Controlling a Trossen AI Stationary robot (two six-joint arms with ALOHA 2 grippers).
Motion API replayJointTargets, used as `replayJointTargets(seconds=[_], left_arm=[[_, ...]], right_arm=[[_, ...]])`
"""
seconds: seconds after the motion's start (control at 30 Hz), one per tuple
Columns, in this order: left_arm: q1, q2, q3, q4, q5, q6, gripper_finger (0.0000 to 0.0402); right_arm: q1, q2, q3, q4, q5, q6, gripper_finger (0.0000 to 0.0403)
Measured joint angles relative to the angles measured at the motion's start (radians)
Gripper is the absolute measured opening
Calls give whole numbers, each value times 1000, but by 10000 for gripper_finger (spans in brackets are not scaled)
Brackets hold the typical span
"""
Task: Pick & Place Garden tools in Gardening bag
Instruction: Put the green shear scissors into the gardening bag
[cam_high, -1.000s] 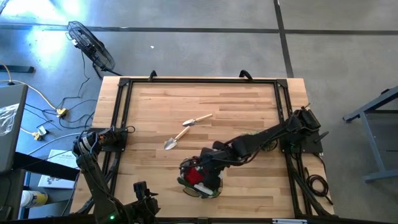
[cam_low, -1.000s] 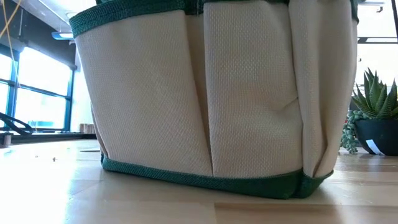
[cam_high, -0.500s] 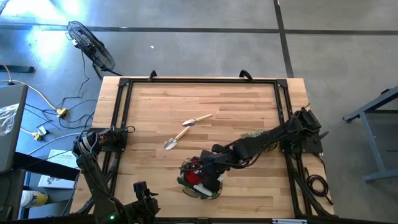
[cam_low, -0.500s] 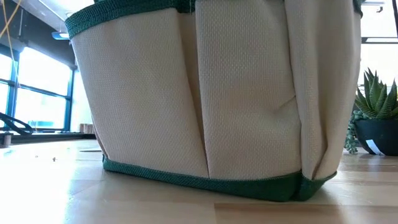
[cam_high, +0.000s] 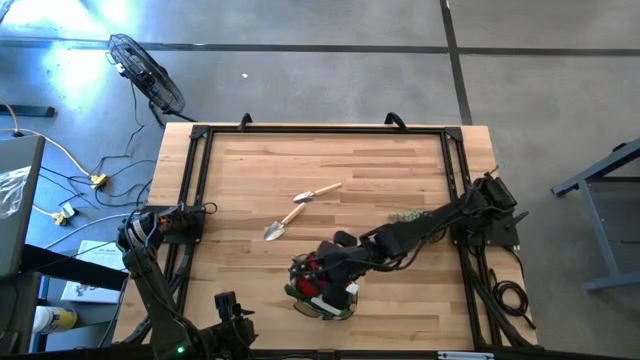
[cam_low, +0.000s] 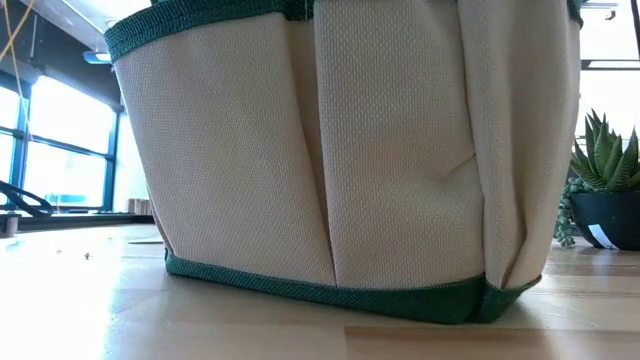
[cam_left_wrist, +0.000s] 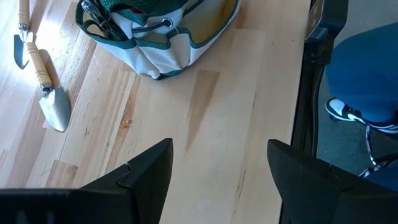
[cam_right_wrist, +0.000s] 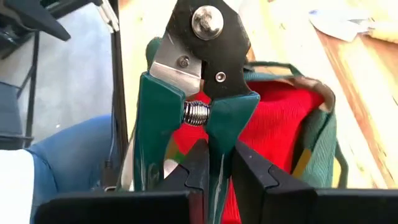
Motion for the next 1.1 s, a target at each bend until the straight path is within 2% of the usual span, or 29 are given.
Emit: replayJointTargets(seconds=[0.3,0.57,0.77,0.93,1.1], left_arm=[[-2,1,0,3,1,0,251],[-1,1,0,3,1,0,251],[0,2,0,7,-4,0,251],[0,2,0,31,-38,6,251],[1,2,0,46,-70,8,251]], right_arm=[[41,0,0,-16,30,18,33],[27,-25,0,-30,46,-151,33],[72,-87,0,-51,180,-287,33],[141,-140,0,-98,374,-382,33],[230,-145,0,-145,615,-488,33]])
